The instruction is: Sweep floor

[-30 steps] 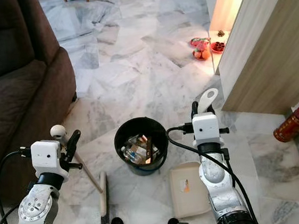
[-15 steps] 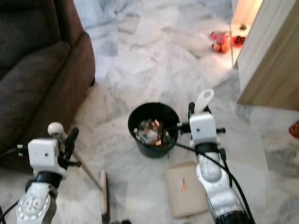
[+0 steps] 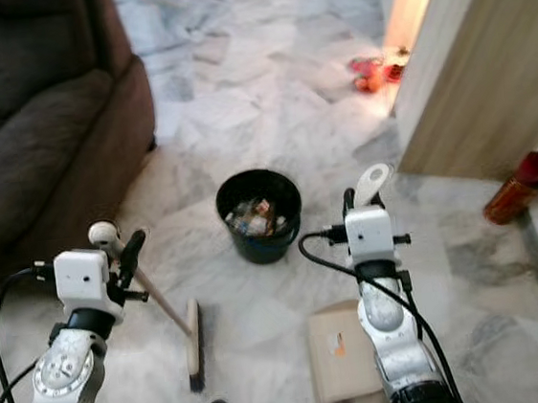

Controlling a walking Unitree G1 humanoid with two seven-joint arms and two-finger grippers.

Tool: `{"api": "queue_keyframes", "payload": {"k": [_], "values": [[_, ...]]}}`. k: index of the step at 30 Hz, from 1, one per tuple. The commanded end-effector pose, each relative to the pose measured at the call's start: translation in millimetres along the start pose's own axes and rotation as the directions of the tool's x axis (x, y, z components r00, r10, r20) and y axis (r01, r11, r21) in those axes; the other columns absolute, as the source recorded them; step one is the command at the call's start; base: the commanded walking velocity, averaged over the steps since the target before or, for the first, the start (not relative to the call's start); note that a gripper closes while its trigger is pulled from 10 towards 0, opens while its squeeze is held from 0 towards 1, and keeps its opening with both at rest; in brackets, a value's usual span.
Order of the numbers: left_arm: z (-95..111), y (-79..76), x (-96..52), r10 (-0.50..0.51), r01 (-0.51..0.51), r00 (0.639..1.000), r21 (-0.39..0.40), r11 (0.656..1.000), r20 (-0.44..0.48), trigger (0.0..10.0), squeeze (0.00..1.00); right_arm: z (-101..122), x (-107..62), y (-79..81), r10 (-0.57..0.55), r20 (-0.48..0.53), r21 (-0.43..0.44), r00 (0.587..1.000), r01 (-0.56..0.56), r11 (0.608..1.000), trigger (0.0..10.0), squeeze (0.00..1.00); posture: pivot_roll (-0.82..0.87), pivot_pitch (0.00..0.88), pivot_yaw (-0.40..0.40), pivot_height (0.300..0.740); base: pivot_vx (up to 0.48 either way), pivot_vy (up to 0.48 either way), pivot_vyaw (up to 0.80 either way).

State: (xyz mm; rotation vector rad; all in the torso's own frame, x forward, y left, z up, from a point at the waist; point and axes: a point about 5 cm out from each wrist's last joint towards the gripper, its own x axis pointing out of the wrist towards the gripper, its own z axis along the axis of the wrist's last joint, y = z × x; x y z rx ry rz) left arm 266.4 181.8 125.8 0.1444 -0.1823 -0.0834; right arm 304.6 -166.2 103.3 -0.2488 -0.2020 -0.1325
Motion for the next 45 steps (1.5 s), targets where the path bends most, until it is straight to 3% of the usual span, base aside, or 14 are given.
{"api": "queue_keyframes", "payload": {"k": [1,20,45], "values": [[5.9,1.0,2.1,-0.001,0.001,1.0,0.004,1.0,0.031,10.0,0.0,4.3,3.3,-2.5,-0.013,0.016,0.009,1.0,0.013,1.0,10.0,0.0,0.13,0.185,-0.014,0.74,0.0,0.0,-0.8],[5.5,-1.7,6.1,-0.019,0.019,1.0,0.025,1.0,0.025,10.0,0.0,0.7,5.4,-2.4,-0.011,-0.004,0.003,1.0,0.011,1.0,10.0,0.0,0.13,0.169,-0.013,0.74,0.0,0.0,-0.8],[5.4,-0.5,8.7,-0.012,0.012,1.0,0.027,1.0,0.027,10.0,0.0,-0.8,7.3,-1.5,-0.015,-0.009,-0.004,1.0,0.015,1.0,10.0,0.0,0.13,0.161,-0.01,0.74,0.0,-0.144,-0.8]]}}
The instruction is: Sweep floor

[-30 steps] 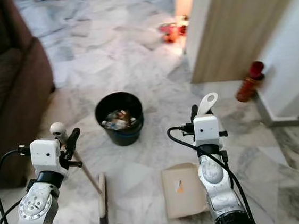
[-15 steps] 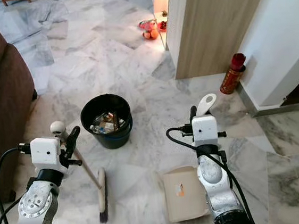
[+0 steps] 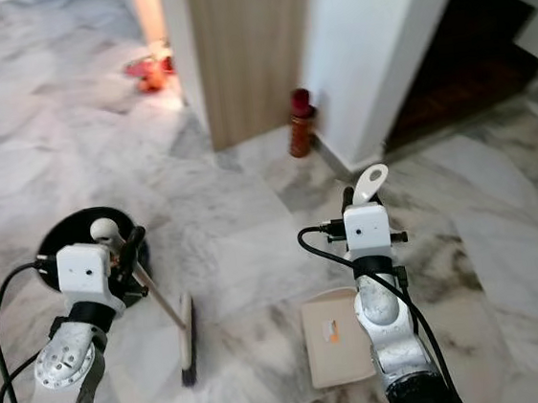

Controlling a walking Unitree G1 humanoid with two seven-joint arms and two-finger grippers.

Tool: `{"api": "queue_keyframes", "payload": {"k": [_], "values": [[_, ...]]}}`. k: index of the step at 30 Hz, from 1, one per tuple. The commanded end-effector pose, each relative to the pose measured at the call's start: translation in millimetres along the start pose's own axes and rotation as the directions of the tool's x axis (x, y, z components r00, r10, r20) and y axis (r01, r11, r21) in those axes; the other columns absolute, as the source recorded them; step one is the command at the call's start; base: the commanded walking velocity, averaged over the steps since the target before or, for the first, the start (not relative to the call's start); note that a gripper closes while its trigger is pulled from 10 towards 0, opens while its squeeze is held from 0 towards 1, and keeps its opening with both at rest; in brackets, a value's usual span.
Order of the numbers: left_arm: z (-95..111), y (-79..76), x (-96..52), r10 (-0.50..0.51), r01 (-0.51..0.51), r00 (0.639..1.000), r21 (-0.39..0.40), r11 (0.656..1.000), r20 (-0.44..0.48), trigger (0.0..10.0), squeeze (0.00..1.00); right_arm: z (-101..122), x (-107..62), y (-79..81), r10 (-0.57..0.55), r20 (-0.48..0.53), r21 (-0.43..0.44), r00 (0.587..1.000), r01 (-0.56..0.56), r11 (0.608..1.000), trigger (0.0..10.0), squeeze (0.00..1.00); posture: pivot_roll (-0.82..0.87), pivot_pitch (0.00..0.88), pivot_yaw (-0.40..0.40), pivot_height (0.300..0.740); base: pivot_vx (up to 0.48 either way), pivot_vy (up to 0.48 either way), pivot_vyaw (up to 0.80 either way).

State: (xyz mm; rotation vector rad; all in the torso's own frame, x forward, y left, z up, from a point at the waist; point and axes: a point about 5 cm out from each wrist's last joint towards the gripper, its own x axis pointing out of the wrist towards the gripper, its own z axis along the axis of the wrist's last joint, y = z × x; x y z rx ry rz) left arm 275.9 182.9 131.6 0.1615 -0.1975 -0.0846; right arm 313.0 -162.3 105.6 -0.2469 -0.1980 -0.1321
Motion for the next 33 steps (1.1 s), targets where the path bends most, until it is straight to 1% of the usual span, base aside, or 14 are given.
{"api": "queue_keyframes", "payload": {"k": [1,9,14,17,33], "values": [[1.8,-3.0,-1.2,-0.01,0.009,1.0,0.01,1.0,0.013,10.0,0.0,-2.3,-0.7,-6.2,-0.017,-0.005,-0.006,1.0,0.017,1.0,10.0,0.0,0.13,0.163,-0.011,0.74,0.0,0.0,-0.8],[2.5,-2.2,-0.8,-0.007,0.007,1.0,0.018,1.0,0.015,10.0,0.0,-2.7,-0.6,-6.9,-0.019,-0.006,-0.011,1.0,0.019,1.0,10.0,0.0,0.13,0.166,-0.013,0.74,0.0,0.0,-0.8],[2.4,-2.5,0.2,-0.008,0.008,1.0,0.02,1.0,0.015,10.0,0.0,-2.7,-0.2,-7.9,-0.022,-0.006,-0.012,1.0,0.021,1.0,10.0,0.0,0.12,0.171,-0.014,0.74,0.0,-0.431,-0.8],[2.4,-3.0,0.3,-0.005,0.005,1.0,0.009,1.0,0.019,10.0,0.0,-3.2,-0.5,-8.6,-0.022,-0.008,-0.014,1.0,0.022,1.0,10.0,0.0,0.12,0.171,-0.015,0.74,0.0,0.0,-0.8],[3.2,-2.8,0.5,-0.001,0.001,1.0,0.009,1.0,0.022,10.0,0.0,-2.7,0.7,-8.8,-0.021,-0.007,-0.015,1.0,0.021,1.0,10.0,0.0,0.12,0.178,-0.021,0.74,0.0,0.0,-0.8]]}}
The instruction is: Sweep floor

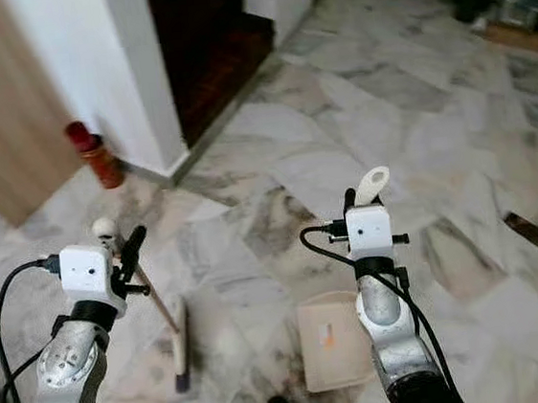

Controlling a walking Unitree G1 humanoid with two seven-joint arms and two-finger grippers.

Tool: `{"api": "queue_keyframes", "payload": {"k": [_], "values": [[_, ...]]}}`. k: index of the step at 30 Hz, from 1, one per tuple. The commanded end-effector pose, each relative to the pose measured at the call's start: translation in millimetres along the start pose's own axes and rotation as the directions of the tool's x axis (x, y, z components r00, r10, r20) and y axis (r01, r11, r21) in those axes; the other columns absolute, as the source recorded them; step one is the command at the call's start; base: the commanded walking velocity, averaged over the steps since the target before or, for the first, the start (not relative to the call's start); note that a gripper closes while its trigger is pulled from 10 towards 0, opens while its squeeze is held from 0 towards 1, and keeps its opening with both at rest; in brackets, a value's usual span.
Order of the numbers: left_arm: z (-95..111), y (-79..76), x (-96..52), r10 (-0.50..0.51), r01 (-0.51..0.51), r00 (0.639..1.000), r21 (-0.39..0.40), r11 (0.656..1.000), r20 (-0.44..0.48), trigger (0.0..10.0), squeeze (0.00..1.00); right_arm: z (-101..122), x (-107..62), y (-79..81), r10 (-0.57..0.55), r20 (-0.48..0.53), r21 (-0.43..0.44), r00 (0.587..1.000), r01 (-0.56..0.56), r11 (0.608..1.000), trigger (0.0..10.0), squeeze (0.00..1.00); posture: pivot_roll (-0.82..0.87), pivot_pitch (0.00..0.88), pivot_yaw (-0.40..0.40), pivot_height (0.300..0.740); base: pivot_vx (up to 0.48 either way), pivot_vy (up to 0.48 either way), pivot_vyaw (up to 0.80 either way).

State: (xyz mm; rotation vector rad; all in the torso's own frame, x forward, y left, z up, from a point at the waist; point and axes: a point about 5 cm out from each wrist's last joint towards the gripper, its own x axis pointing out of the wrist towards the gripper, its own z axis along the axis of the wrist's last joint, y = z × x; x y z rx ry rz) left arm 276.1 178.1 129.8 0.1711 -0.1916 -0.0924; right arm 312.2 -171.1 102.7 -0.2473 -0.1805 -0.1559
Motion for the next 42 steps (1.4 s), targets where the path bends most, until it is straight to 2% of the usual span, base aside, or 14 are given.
{"api": "queue_keyframes", "payload": {"k": [1,8,42], "values": [[4.3,2.2,0.1,0.008,-0.008,1.0,0.001,1.0,0.028,10.0,0.0,2.2,1.1,-0.9,0.0,0.013,-0.011,1.0,0.0,1.0,10.0,0.0,0.12,0.178,-0.021,0.74,0.0,0.0,-0.8],[4.4,2.2,0.7,0.004,-0.004,1.0,0.012,1.0,0.028,10.0,0.0,2.2,1.1,-1.1,-0.001,0.014,-0.012,1.0,0.001,1.0,10.0,0.0,0.12,0.177,-0.021,0.74,0.0,-0.259,-0.8],[4.2,-1.5,2.0,-0.012,0.013,0.999,-0.016,1.0,0.031,10.0,0.0,1.5,1.3,0.5,0.004,0.013,-0.009,1.0,-0.004,1.0,10.0,0.0,0.12,0.169,-0.022,0.74,0.0,0.0,-0.8]]}}
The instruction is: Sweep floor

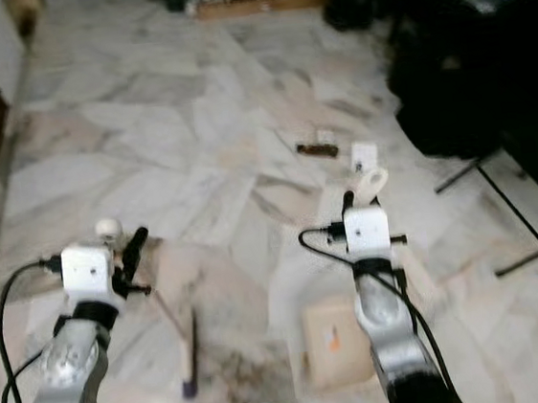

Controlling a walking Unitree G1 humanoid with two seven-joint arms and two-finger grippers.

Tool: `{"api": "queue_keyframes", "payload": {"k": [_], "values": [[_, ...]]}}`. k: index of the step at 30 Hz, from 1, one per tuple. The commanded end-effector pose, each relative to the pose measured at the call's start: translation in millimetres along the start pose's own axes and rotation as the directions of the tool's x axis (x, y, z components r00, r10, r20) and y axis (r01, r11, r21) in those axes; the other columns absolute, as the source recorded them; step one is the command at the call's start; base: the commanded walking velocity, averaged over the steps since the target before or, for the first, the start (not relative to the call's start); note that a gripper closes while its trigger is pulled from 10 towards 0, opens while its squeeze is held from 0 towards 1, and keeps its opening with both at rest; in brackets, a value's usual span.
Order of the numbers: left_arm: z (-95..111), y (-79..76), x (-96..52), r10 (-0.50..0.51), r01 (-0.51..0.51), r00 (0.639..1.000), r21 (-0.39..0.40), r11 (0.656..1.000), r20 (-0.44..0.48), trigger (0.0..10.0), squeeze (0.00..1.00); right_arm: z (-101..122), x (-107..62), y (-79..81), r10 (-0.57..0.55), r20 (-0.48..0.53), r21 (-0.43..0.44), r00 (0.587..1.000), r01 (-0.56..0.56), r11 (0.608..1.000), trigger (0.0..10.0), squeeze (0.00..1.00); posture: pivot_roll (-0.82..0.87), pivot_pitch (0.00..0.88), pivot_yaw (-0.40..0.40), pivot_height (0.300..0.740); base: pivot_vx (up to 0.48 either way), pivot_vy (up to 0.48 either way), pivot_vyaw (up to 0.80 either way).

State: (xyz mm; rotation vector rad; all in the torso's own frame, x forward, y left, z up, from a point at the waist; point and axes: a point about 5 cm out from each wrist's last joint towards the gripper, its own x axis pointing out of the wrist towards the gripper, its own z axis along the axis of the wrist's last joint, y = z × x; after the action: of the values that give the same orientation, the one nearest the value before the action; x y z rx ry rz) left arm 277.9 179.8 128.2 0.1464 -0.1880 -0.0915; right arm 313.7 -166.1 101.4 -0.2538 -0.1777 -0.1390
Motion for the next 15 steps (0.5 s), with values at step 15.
{"api": "queue_keyframes", "payload": {"k": [15], "values": [[5.5,-4.6,0.4,-0.021,0.021,0.999,-0.005,1.0,0.026,10.0,0.0,3.7,1.1,-3.7,-0.008,0.028,-0.007,1.0,0.008,1.0,10.0,0.0,0.12,0.176,-0.026,0.74,0.0,0.0,-0.62]]}}
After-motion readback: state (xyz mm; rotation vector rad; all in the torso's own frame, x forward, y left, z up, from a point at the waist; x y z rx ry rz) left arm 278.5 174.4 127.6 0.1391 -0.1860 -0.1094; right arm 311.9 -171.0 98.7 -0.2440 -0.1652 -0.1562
